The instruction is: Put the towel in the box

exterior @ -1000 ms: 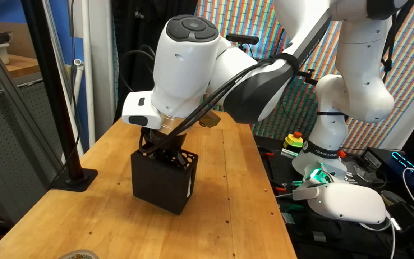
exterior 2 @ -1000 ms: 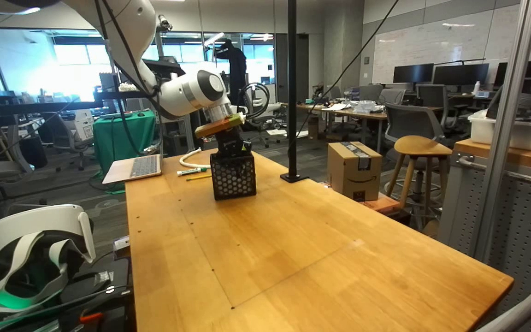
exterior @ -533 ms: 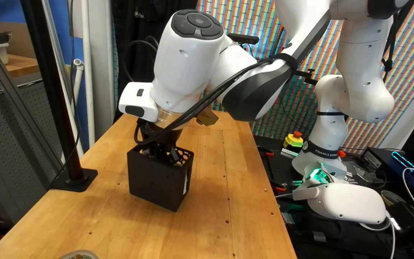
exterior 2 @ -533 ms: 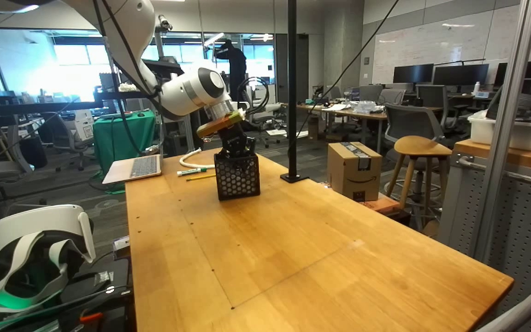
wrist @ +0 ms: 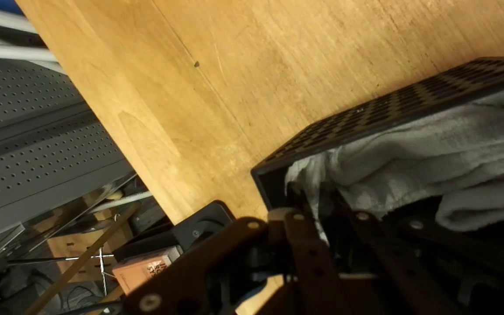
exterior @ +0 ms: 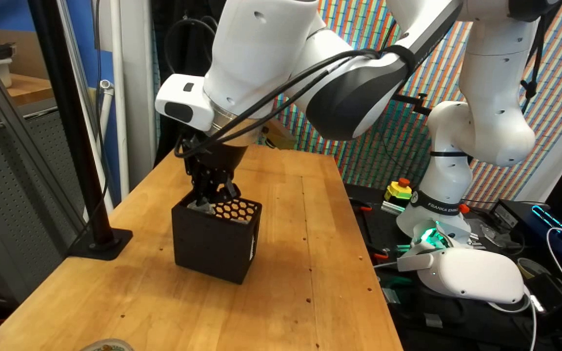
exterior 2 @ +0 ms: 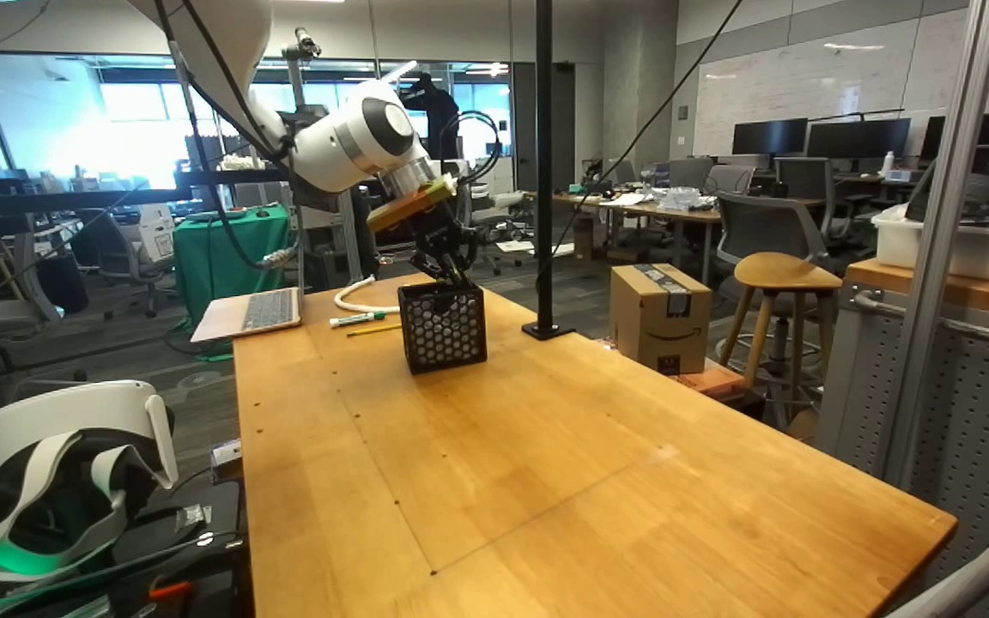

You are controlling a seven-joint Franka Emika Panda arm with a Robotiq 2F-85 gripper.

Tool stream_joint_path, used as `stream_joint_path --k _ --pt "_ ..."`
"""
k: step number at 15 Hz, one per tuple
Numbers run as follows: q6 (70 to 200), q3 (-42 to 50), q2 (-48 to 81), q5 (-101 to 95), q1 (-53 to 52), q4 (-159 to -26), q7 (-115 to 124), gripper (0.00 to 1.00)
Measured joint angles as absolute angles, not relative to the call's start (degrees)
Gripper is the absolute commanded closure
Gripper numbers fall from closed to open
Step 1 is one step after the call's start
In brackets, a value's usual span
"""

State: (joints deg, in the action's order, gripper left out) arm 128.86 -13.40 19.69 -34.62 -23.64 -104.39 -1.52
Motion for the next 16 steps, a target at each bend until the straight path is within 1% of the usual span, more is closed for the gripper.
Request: stream_joint_path --k 1,8,9,10,11,12,16 --pt "129.22 -13.47 19.17 -34.18 -23.45 -104.33 -1.82 0.84" --pt "130.28 -13.48 16.84 -31.09 -22.16 -103.44 -2.84 0.83" --pt "130.29 -13.48 16.79 -30.74 -22.03 -103.26 -2.84 0.74" --pt "130.29 -13.48 16.78 -30.3 -21.91 -103.11 -2.84 0.83" --pt "130.29 -13.48 16.78 -29.75 -21.83 -102.99 -2.82 0.76" --pt "130.29 -13.48 16.77 -29.49 -21.79 -102.89 -2.82 0.74" --pt "130.3 -13.48 16.77 -29.04 -21.79 -102.81 -2.81 0.74"
